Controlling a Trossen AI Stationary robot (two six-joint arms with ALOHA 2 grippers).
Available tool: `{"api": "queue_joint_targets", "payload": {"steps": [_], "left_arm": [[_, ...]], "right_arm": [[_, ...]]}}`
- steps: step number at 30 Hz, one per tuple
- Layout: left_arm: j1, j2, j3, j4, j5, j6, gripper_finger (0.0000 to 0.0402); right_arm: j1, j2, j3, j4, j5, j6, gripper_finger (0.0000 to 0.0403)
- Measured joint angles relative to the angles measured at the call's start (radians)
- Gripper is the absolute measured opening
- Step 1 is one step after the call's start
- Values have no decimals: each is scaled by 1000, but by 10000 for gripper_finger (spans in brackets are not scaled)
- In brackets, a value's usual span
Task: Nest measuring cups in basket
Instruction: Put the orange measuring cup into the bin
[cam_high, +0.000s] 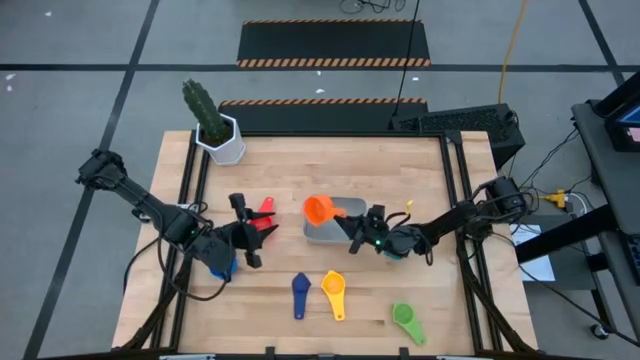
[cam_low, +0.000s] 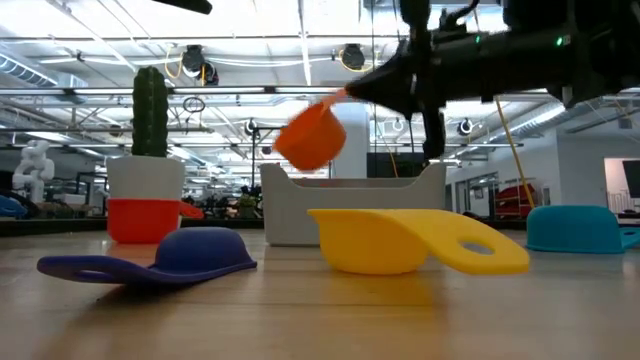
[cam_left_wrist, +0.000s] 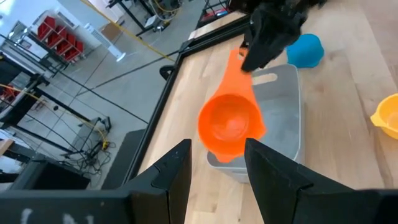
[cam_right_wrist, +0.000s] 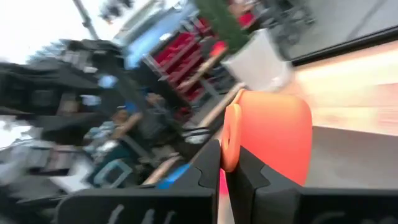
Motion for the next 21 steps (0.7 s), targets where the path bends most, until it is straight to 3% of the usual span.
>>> {"api": "queue_joint_targets", "payload": {"steps": [5,11,15,21], "left_arm": [[35,0,0,52,3,-21,152],[71,32,0,59,128,25,152],[71,99,0,127,141,164,152],[66,231,0,424,67,488,174]], "right_arm": [[10,-58,0,7,-62,-46,4],[24,-161,0,8,-181,-122,4],[33,-240,-5,-2,-239,-175,4],[34,-366,-95,-47,-286,-156,4]]}}
